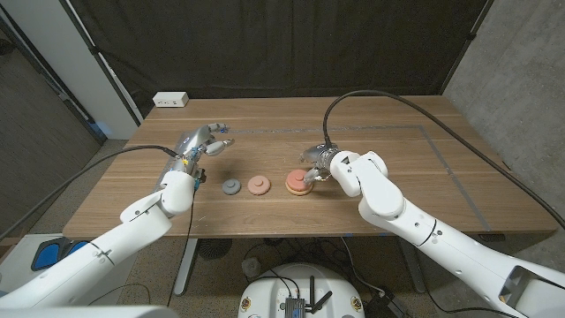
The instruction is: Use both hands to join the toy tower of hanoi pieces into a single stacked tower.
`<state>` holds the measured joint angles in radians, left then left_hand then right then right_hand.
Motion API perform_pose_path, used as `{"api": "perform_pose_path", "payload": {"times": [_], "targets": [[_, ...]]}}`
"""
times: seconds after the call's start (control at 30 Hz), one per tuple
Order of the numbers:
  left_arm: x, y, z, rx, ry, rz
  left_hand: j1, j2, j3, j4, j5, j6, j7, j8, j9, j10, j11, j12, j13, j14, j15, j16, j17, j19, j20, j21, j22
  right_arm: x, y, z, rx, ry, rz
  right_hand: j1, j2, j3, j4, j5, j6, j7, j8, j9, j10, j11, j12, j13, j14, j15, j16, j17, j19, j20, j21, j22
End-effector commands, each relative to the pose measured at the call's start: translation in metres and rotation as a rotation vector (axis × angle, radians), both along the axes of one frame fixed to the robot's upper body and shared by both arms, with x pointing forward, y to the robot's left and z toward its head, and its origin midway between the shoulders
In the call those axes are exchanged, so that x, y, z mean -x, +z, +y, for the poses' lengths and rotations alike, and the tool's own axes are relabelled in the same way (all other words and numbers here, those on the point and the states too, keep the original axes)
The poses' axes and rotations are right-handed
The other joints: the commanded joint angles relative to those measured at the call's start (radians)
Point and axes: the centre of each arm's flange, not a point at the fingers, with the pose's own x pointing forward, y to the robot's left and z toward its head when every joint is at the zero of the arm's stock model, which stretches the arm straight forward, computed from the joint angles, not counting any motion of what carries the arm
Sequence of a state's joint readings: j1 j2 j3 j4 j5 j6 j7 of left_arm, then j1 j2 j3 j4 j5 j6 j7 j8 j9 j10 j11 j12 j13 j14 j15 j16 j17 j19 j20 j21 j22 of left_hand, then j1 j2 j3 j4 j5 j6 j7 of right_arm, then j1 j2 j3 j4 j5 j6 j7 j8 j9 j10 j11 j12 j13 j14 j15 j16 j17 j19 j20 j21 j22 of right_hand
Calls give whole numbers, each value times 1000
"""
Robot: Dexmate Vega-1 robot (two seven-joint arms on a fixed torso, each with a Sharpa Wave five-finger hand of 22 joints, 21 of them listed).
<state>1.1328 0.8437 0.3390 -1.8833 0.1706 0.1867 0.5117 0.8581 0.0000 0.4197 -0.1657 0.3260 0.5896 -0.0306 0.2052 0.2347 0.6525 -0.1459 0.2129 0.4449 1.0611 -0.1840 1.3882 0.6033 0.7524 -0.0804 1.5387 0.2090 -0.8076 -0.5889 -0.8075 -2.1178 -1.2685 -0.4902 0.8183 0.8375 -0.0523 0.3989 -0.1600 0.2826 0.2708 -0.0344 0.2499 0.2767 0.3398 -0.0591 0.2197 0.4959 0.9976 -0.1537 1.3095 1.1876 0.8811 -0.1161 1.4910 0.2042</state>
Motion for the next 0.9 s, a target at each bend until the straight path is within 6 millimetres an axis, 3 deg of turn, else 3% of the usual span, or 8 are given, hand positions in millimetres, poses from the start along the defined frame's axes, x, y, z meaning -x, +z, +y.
{"api": "perform_pose_path", "payload": {"times": [0.03,0.9], "targets": [[8,0,-2,0,21,-12,-7,2,10,-1,1,7,1,0,6,1,2,-1,2,2,-35,9,4,-1,-128,4,3,9,7,-16,-76,-5,-56,15,2,9,-2,-2,21,-2,10,4,21,-3,11,4,6,-65,2,2,-3,-99,4,3],[21,10,-12,-33,39,-17,-9,-1,13,-1,2,-6,3,-4,5,-14,5,-4,0,-3,-35,7,-3,-4,-127,3,1,17,5,-59,-208,-56,-138,50,20,25,-5,9,66,-18,28,15,56,-24,17,19,19,-65,1,8,-1,-98,15,-1]]}}
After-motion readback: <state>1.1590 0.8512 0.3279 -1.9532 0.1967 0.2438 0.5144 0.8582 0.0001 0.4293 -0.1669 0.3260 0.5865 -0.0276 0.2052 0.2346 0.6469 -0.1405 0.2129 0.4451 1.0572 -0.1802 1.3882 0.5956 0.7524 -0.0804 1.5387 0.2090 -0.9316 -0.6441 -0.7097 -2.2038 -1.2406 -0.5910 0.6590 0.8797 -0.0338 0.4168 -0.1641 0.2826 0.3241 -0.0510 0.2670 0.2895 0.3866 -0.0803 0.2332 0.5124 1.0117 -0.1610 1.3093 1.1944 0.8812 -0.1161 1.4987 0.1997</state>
